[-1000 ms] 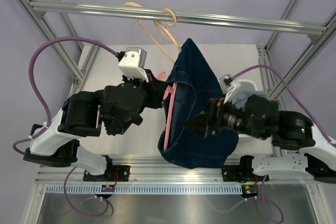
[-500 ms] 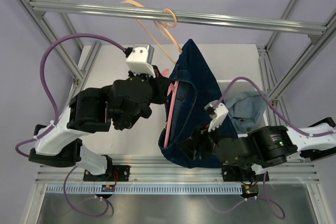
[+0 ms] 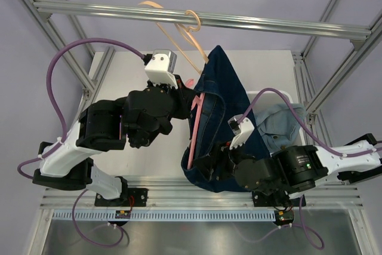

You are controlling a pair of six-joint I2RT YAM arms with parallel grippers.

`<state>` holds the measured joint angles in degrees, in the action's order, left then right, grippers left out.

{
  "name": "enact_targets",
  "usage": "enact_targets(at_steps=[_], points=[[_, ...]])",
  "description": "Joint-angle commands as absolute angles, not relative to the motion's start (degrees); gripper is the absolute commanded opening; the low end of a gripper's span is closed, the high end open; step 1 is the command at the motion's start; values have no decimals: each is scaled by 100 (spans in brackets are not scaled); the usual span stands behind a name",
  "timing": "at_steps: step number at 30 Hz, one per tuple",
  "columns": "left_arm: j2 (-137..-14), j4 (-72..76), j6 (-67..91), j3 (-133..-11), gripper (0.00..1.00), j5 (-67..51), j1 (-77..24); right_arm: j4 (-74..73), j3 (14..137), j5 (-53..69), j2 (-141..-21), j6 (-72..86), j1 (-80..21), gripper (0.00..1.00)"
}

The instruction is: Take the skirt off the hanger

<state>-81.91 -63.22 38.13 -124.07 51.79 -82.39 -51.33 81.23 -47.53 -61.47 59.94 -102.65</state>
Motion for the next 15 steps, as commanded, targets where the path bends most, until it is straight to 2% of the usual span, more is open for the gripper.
enact_targets(at_steps=[1, 15], points=[[-8112, -5616, 3753, -12559, 0, 5221, -8218, -4975, 8271, -5071, -6205, 6205, -10274, 65], [-8086, -5546, 3718, -12568, 0, 5133, -8226, -4948, 8007, -4913, -6434, 6574, -10213, 58]])
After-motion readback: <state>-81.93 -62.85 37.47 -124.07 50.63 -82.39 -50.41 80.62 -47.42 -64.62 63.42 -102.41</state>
